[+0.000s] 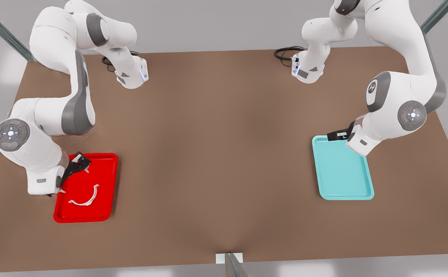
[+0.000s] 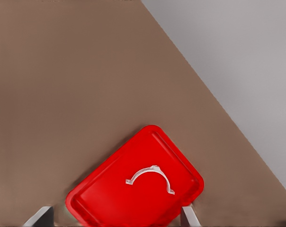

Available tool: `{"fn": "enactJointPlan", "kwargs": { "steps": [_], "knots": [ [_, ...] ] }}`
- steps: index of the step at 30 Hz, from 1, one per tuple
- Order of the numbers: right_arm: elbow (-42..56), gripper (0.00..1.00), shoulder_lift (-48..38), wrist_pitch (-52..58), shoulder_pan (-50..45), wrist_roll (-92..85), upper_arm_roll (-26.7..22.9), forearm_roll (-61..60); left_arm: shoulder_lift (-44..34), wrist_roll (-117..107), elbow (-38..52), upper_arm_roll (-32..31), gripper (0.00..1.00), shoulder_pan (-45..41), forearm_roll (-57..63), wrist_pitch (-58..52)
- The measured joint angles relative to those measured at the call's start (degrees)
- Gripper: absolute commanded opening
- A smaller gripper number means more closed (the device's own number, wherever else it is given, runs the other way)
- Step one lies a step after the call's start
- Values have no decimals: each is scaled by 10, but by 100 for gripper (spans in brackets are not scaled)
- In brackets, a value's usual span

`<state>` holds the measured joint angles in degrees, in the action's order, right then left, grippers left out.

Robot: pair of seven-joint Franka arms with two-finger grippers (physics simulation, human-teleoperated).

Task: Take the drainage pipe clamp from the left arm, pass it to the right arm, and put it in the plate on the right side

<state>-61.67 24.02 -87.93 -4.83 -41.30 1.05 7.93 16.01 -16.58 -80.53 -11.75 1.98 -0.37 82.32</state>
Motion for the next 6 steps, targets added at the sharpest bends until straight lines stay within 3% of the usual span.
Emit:
{"fn": "enactJointPlan", "kwargs": {
  "steps": [4,6],
  "knots": [
    [-173,100,-138,74,29,110,5,-31,-1,2,0,0,100,-2,0,-4],
    [-206,100,-161,86,35,156,5,-39,-1,2,0,0,100,-2,0,-6]
  ]
}}
